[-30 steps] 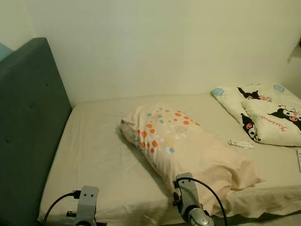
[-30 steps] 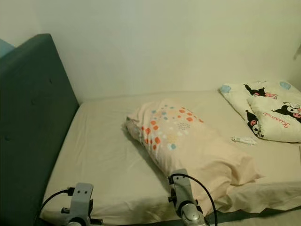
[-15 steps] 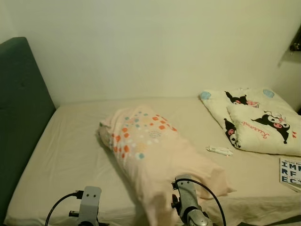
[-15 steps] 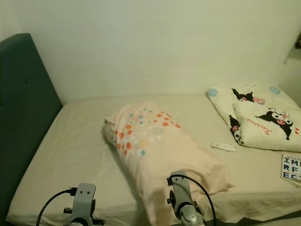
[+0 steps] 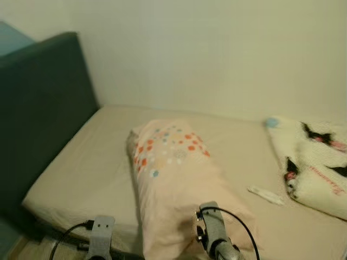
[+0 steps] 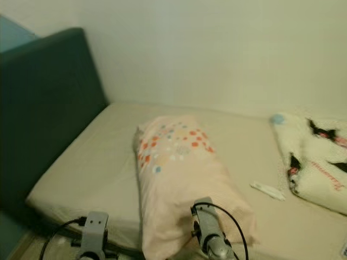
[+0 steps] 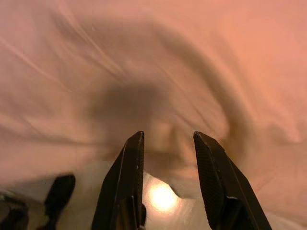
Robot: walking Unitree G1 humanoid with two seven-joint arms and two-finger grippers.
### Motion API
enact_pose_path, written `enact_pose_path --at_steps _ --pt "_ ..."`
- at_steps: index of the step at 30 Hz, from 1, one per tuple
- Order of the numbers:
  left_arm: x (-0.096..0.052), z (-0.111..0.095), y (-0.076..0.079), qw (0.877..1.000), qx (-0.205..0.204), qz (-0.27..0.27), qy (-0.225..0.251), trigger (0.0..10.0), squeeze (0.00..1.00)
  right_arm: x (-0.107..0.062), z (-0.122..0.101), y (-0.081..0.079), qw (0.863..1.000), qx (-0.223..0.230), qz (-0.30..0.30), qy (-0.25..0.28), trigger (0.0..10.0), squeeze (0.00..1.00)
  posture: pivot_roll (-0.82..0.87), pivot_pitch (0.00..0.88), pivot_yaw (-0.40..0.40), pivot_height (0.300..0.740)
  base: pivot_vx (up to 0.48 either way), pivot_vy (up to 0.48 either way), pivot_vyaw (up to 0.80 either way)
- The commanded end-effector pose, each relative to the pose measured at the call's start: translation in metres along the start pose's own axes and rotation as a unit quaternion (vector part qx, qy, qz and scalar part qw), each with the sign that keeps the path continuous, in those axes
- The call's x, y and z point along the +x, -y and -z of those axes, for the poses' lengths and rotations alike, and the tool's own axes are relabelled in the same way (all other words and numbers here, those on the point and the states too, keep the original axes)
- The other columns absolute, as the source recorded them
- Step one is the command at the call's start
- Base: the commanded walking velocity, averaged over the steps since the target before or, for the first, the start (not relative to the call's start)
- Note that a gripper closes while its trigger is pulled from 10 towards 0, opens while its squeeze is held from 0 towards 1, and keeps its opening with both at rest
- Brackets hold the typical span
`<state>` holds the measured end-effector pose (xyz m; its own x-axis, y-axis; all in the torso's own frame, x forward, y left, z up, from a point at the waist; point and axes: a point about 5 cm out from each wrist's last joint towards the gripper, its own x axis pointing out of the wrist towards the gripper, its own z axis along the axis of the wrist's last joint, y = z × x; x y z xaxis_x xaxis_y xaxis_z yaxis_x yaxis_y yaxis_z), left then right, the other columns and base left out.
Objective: Clean up the room
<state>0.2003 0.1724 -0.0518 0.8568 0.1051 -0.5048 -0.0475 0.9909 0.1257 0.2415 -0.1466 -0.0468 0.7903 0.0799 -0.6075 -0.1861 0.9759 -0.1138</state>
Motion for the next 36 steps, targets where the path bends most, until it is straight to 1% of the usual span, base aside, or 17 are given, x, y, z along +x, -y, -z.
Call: enact_pose_path --at_steps 1,10,11,14,15,16,19,23,25,30,33,36 --pt "0.003 -0.005 0.001 1.0 0.005 0.002 0.006 10.0 0.0 0.0 0.0 -0.001 1.0 0.002 0.0 -0.002 10.0 0.0 -0.02 0.043 -0.024 0.727 0.0 -0.48 0.8" --pt "0.002 -0.004 0.0 1.0 0.003 -0.003 0.003 10.0 0.0 0.001 0.0 -0.001 1.0 0.0 -0.002 -0.004 10.0 0.0 -0.02 0.044 -0.029 0.727 0.0 -0.48 0.8" --pt "0.002 -0.004 0.0 1.0 0.01 -0.003 0.002 10.0 0.0 0.001 0.0 -0.001 1.0 0.0 -0.001 -0.005 10.0 0.0 -0.02 0.044 -0.029 0.727 0.0 -0.371 0.8" --pt "0.002 -0.002 0.0 1.0 0.018 -0.002 -0.009 10.0 0.0 0.001 -0.001 -0.001 1.0 -0.001 0.001 -0.003 10.0 0.0 -0.02 0.044 -0.029 0.727 0.0 0.0 0.8" --pt "0.001 -0.002 0.001 1.0 0.029 0.004 -0.009 10.0 0.0 0.001 0.0 0.0 1.0 0.011 0.004 -0.004 10.0 0.0 -0.02 0.044 -0.029 0.727 0.0 0.0 0.0" --pt "0.001 0.0 0.001 0.999 0.036 0.01 -0.011 10.0 0.0 0.001 0.0 0.0 1.0 0.017 0.005 -0.004 10.0 0.0 -0.02 0.047 -0.029 0.727 0.0 0.48 0.0" --pt "-0.001 0.002 0.002 0.999 0.04 0.016 -0.015 10.0 0.0 0.001 0.0 0.0 1.0 0.023 0.004 -0.003 10.0 0.0 -0.02 0.047 -0.029 0.727 0.0 0.48 0.0" --pt "-0.001 0.002 -0.001 0.999 0.041 0.008 -0.012 10.0 0.0 0.001 0.0 0.0 1.0 0.024 0.003 -0.004 10.0 0.0 -0.02 0.047 -0.025 0.727 0.0 0.48 0.0" --pt "0.0 0.0 -0.001 0.999 0.051 0.007 -0.01 10.0 0.0 0.001 0.0 0.0 1.0 0.025 0.003 -0.005 10.0 0.0 -0.02 0.048 -0.025 0.727 0.0 0.0 0.0" --pt "0.001 -0.001 0.001 0.998 0.059 0.012 -0.006 10.0 0.0 0.001 0.0 0.0 1.0 0.028 0.003 -0.004 10.0 0.0 -0.02 0.048 -0.025 0.727 0.0 0.0 0.0" --pt "0.001 -0.002 0.003 0.998 0.056 0.018 -0.002 10.0 0.0 0.0 0.003 0.002 1.0 0.026 0.004 -0.009 10.0 0.0 -0.02 0.048 -0.025 0.727 0.0 0.0 0.0" --pt "-0.001 -0.001 0.006 0.998 0.058 0.025 0.0 10.0 0.0 -0.003 0.013 0.007 0.999 0.011 0.001 -0.033 10.0 0.0 -0.02 0.047 -0.025 0.727 0.0 0.0 0.0"
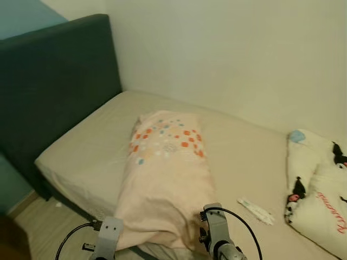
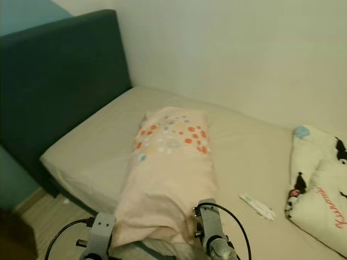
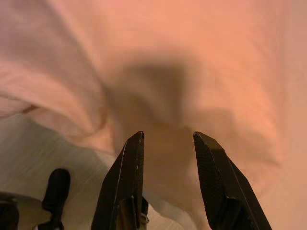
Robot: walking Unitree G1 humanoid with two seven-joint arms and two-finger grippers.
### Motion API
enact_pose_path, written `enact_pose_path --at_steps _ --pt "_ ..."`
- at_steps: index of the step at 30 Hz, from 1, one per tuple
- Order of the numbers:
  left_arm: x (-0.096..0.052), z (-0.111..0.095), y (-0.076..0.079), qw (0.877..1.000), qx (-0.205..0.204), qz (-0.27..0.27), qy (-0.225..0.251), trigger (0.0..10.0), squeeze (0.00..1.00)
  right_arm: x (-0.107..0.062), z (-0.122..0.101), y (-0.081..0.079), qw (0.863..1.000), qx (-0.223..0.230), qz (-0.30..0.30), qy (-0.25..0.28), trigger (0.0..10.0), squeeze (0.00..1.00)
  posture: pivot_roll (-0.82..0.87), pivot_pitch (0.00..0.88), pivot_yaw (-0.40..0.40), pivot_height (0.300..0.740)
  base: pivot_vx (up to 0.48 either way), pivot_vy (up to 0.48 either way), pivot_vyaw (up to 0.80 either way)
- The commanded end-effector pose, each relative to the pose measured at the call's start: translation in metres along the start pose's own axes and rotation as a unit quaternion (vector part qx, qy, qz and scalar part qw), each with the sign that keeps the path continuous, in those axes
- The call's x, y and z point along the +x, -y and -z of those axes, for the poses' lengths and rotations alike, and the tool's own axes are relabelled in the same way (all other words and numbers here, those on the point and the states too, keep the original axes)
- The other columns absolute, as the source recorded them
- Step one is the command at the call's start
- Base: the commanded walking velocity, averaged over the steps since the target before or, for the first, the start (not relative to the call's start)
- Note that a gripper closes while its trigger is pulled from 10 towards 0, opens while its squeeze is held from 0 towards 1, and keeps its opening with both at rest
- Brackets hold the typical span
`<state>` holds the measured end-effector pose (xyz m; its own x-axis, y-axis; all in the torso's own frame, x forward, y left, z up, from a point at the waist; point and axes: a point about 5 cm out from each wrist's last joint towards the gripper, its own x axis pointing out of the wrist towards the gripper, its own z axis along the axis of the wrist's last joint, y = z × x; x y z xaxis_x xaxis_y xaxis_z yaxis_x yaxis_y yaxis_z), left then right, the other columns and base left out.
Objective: Clean up the room
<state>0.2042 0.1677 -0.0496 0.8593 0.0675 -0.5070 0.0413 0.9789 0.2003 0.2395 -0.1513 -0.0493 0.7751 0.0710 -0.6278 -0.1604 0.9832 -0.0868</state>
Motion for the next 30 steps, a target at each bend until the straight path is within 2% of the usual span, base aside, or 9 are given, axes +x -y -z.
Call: enact_pose_path --at_steps 1,6,11,17,18,21,25,26,30 --pt "-0.003 0.003 0.002 1.0 0.002 0.007 -0.001 10.0 0.0 -0.004 0.012 0.005 1.0 -0.014 -0.005 -0.024 10.0 0.0 -0.02 0.048 -0.026 0.727 0.0 0.0 0.0" --pt "-0.005 0.002 -0.001 1.0 -0.005 0.013 0.011 10.0 0.0 -0.011 0.016 0.003 0.994 -0.048 -0.094 0.0 10.0 0.0 -0.02 0.05 -0.023 0.727 0.0 0.0 0.0" --pt "-0.007 -0.001 -0.013 0.998 0.006 0.042 0.036 10.0 0.0 -0.044 0.017 0.001 0.933 -0.155 -0.323 0.027 10.0 0.0 -0.03 0.056 -0.005 0.727 0.0 0.0 0.0" --pt "-0.009 -0.01 -0.026 0.996 0.005 0.062 0.069 10.0 0.0 -0.079 -0.058 0.005 0.891 -0.058 -0.43 0.132 10.0 0.0 -0.04 0.06 0.003 0.727 0.0 0.0 0.0" --pt "-0.008 -0.015 -0.033 0.995 0.0 0.053 0.081 10.0 0.0 -0.081 -0.089 0.008 0.886 -0.041 -0.417 0.196 10.0 0.0 -0.04 0.06 0.003 0.727 0.0 0.0 0.0" --pt "-0.003 -0.035 -0.064 0.993 -0.019 -0.029 0.114 10.0 0.0 -0.057 -0.169 0.034 0.916 0.015 -0.215 0.338 10.0 0.0 -0.04 0.056 -0.002 0.727 0.0 0.0 0.0" --pt "-0.002 -0.039 -0.07 0.992 -0.026 -0.049 0.117 10.0 0.0 -0.05 -0.177 0.041 0.924 0.034 -0.168 0.343 10.0 0.0 -0.04 0.056 -0.004 0.727 0.0 0.0 0.0" --pt "0.002 -0.055 -0.079 0.988 -0.042 -0.071 0.131 10.0 0.0 -0.031 -0.177 0.071 0.954 0.057 -0.012 0.294 10.0 0.0 -0.02 0.054 -0.018 0.727 0.0 0.0 0.0" --pt "0.005 -0.071 -0.064 0.987 -0.036 -0.046 0.153 10.0 0.0 -0.021 -0.169 0.066 0.968 0.068 0.019 0.243 10.0 0.0 -0.02 0.054 -0.02 0.727 0.0 0.0 0.0"
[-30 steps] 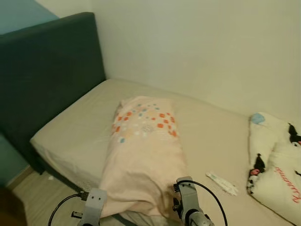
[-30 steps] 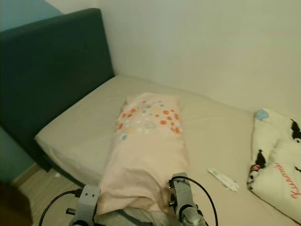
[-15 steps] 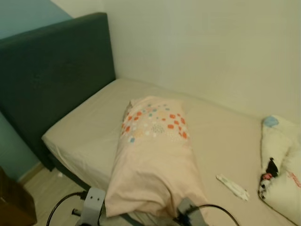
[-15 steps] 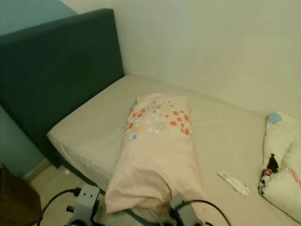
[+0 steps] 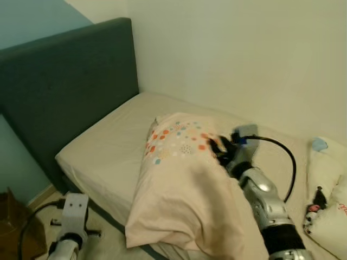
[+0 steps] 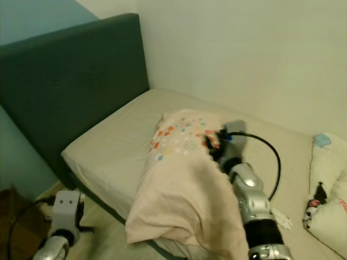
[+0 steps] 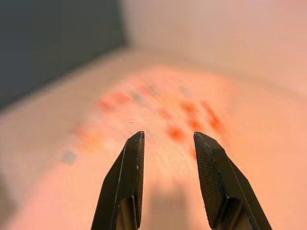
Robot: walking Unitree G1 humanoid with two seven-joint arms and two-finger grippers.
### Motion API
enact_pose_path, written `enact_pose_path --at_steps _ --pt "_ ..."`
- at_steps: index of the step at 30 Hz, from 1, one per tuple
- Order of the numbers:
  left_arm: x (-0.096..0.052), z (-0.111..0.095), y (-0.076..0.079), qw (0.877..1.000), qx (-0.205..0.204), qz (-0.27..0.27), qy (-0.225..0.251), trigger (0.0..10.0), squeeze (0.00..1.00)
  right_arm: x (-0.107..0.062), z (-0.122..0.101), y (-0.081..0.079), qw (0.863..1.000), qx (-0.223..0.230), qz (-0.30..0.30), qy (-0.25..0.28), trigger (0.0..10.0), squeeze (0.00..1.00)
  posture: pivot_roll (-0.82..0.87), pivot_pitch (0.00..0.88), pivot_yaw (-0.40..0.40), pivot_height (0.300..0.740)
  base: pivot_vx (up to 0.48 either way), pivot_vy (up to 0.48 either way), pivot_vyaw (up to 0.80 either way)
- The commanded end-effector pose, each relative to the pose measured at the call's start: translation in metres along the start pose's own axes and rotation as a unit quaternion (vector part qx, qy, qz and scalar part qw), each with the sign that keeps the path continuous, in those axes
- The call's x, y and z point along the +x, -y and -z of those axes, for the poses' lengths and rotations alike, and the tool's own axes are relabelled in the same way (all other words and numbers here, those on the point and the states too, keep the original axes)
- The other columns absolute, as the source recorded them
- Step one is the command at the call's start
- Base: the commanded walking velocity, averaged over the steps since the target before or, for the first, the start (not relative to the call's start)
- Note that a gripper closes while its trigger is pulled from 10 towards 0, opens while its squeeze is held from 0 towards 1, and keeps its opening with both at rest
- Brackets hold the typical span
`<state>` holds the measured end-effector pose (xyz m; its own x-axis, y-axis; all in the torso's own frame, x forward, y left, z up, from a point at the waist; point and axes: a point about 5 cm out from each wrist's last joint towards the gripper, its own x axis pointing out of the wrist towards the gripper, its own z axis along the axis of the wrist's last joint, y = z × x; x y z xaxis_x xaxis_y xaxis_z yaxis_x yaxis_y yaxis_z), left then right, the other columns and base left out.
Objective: Clean up the room
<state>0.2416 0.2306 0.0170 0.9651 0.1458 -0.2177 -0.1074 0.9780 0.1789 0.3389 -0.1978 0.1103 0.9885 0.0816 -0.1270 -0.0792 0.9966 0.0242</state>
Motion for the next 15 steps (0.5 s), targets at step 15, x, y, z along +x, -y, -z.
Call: enact_pose_path --at_steps 15 --pt "-0.011 0.0 0.045 0.998 -0.007 0.058 -0.016 10.0 0.0 -0.014 0.059 -0.042 0.994 -0.044 -0.038 -0.098 10.0 0.0 -0.01 0.056 -0.026 0.727 0.0 0.0 0.29"
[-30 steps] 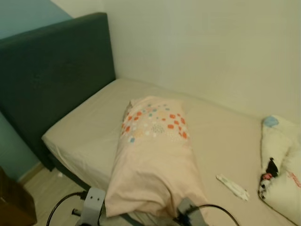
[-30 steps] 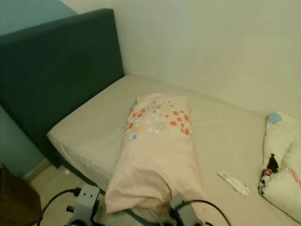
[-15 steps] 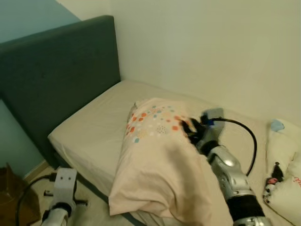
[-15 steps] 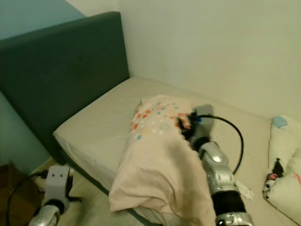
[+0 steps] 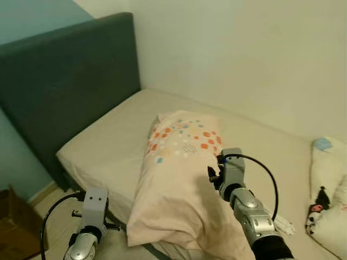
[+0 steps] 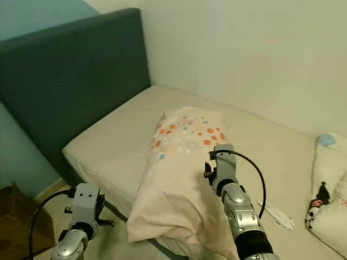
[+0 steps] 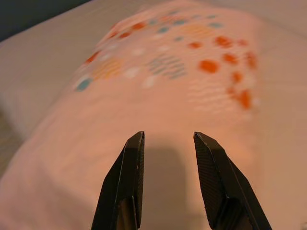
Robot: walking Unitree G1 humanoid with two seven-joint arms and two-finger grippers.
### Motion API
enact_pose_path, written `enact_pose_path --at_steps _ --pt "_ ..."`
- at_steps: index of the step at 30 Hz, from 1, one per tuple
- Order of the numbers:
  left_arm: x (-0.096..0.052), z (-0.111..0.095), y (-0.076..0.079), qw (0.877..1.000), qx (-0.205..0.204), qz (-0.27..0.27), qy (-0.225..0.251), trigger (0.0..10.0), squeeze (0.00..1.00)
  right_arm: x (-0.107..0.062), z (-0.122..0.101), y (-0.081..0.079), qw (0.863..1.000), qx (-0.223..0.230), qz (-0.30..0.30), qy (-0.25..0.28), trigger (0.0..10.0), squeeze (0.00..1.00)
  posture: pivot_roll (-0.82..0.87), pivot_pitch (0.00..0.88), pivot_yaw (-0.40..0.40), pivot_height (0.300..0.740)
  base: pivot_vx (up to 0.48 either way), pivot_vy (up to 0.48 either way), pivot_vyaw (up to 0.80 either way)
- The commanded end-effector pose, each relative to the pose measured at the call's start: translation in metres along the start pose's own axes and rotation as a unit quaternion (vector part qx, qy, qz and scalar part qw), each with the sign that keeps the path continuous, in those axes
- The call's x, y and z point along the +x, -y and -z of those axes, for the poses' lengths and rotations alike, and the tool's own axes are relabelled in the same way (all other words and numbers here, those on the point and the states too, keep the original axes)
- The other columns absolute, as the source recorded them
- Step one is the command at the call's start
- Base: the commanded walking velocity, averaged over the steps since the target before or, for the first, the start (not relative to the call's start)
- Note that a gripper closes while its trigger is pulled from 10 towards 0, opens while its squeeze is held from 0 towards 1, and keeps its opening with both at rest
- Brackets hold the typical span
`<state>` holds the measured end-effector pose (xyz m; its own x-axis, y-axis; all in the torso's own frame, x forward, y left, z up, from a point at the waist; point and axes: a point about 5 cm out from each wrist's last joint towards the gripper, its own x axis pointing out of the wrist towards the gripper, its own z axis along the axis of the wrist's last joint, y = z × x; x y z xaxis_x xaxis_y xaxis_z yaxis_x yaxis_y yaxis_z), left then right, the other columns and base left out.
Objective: Clean up the room
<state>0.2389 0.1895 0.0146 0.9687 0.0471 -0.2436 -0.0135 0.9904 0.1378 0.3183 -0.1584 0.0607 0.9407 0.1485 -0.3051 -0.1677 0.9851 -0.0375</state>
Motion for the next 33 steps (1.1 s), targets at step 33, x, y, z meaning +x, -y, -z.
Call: enact_pose_path --at_steps 33 --pt "-0.003 -0.007 0.016 0.998 0.004 0.051 -0.022 10.0 0.0 -0.006 0.006 -0.004 0.999 0.033 0.011 0.015 10.0 0.0 -0.02 0.064 -0.011 0.727 0.0 0.0 0.72"
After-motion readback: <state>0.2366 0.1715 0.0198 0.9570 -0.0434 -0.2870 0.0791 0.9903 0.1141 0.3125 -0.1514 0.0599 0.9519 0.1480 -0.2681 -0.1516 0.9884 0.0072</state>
